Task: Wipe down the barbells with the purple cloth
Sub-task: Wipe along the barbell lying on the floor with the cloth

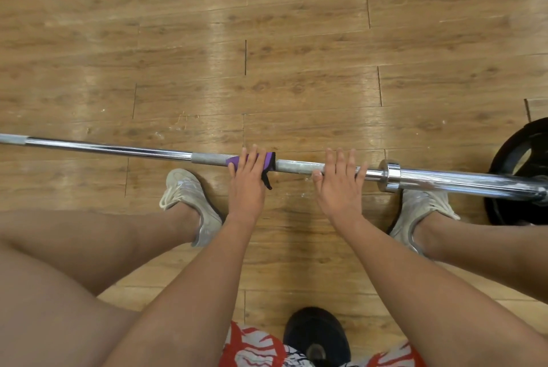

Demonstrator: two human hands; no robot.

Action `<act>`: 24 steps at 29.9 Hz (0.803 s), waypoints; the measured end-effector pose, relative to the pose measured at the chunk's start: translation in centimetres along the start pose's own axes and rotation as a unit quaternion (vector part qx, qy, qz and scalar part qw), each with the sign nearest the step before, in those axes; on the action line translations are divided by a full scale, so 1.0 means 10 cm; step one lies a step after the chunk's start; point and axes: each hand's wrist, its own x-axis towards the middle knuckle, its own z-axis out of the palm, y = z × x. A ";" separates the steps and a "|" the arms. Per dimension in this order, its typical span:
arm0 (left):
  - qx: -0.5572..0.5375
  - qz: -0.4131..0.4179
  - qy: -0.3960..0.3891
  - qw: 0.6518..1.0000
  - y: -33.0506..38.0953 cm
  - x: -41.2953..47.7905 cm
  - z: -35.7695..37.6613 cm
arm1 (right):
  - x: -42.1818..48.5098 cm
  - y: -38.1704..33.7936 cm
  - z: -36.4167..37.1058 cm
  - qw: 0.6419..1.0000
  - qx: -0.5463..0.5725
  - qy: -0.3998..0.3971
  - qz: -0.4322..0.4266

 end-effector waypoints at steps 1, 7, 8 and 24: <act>0.002 0.016 -0.004 1.000 0.05 -0.01 0.04 | 0.01 0.00 -0.01 1.000 -0.003 0.001 0.000; 0.002 0.049 -0.016 0.999 -0.04 0.15 0.03 | 0.12 0.01 -0.09 1.000 -0.001 -0.006 -0.002; -0.001 0.048 -0.012 0.999 -0.08 0.21 0.00 | 0.14 0.01 -0.10 1.000 0.001 -0.008 -0.003; 0.035 0.100 0.031 0.994 0.14 0.48 0.09 | 0.62 0.04 -0.24 1.000 0.010 -0.022 -0.010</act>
